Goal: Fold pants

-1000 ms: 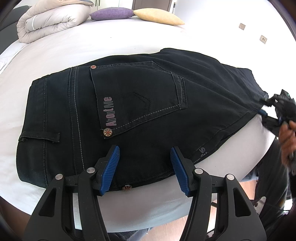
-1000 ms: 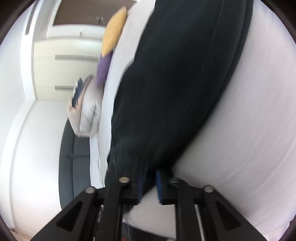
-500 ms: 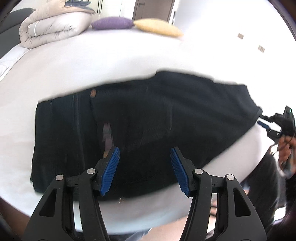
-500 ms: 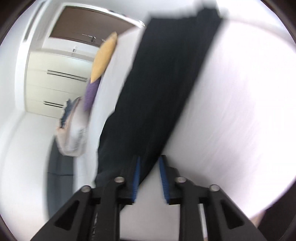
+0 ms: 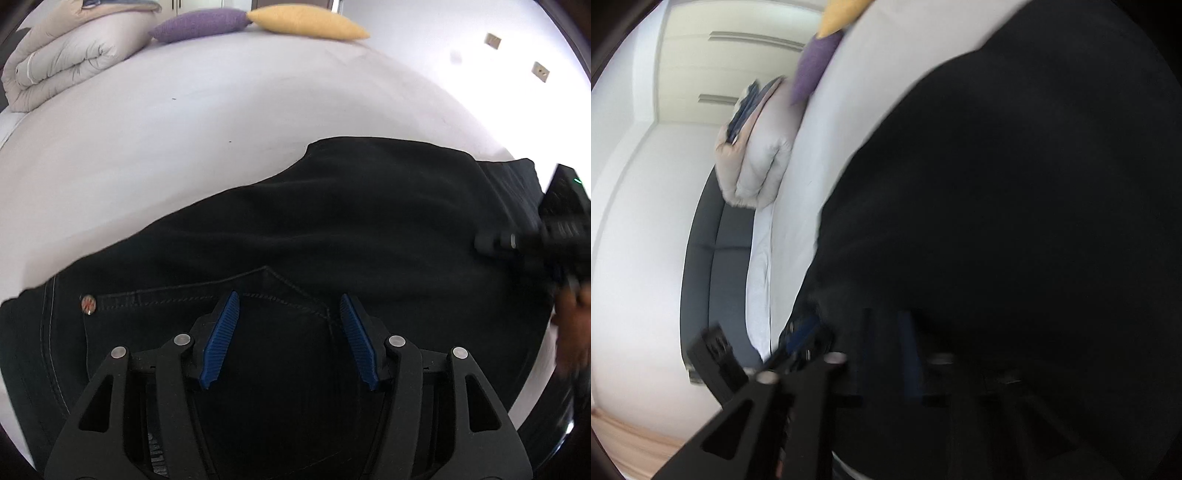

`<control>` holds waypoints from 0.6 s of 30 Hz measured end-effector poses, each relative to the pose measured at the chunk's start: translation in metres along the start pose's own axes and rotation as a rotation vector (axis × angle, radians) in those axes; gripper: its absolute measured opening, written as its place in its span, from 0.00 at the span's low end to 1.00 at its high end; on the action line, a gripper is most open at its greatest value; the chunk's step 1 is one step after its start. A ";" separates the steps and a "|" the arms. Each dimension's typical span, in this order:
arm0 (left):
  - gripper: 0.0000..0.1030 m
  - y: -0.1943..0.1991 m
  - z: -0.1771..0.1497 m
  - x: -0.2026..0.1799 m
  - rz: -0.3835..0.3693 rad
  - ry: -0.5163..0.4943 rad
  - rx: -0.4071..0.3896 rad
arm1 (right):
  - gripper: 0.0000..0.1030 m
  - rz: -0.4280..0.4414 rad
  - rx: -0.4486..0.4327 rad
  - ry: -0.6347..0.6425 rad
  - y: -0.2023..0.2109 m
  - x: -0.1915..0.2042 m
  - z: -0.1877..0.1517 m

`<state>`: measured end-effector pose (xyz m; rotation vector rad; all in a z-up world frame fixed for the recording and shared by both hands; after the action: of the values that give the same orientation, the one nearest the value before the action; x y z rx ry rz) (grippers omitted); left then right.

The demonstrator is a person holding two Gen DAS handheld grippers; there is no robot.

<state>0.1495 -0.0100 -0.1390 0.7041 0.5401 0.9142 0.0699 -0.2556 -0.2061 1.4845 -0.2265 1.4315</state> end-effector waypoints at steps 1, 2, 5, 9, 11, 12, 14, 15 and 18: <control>0.55 0.002 -0.004 0.003 -0.004 0.002 -0.012 | 0.00 0.018 -0.033 -0.031 0.010 -0.012 0.012; 0.55 0.004 -0.007 0.006 -0.005 0.008 -0.023 | 0.00 0.031 -0.077 -0.067 0.025 -0.026 0.024; 0.55 0.009 -0.015 0.017 -0.017 0.040 -0.054 | 0.00 0.007 -0.283 -0.149 0.094 -0.071 0.068; 0.55 0.014 -0.021 0.023 -0.005 0.054 -0.078 | 0.00 -0.060 -0.514 -0.221 0.179 -0.116 0.111; 0.55 0.019 -0.025 0.026 0.004 0.067 -0.090 | 0.00 -0.146 -0.623 -0.230 0.217 -0.129 0.124; 0.55 0.026 -0.030 0.026 0.005 0.078 -0.096 | 0.00 -0.187 -0.693 -0.250 0.241 -0.138 0.129; 0.55 0.030 -0.032 0.028 0.003 0.103 -0.104 | 0.21 -0.343 -0.768 -0.342 0.280 -0.158 0.124; 0.55 0.039 -0.035 0.034 0.003 0.120 -0.108 | 0.29 -0.331 -0.801 -0.362 0.296 -0.164 0.117; 0.55 0.060 -0.036 0.039 0.001 0.175 -0.129 | 0.54 -0.259 -0.806 -0.293 0.321 -0.152 0.084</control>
<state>0.1130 0.0598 -0.1228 0.5108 0.6290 1.0080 -0.1496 -0.5406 -0.1480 0.9867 -0.6769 0.7576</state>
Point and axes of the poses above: each gripper's, at about its wrist camera, not at the fingertips, and y roughly against the way its jaws point, x to its left, z to its top, the point moved 2 cm from there along -y, roughly the way its jaws point, and after that the axes turned 9 degrees about -x, right-handed, at the moved point
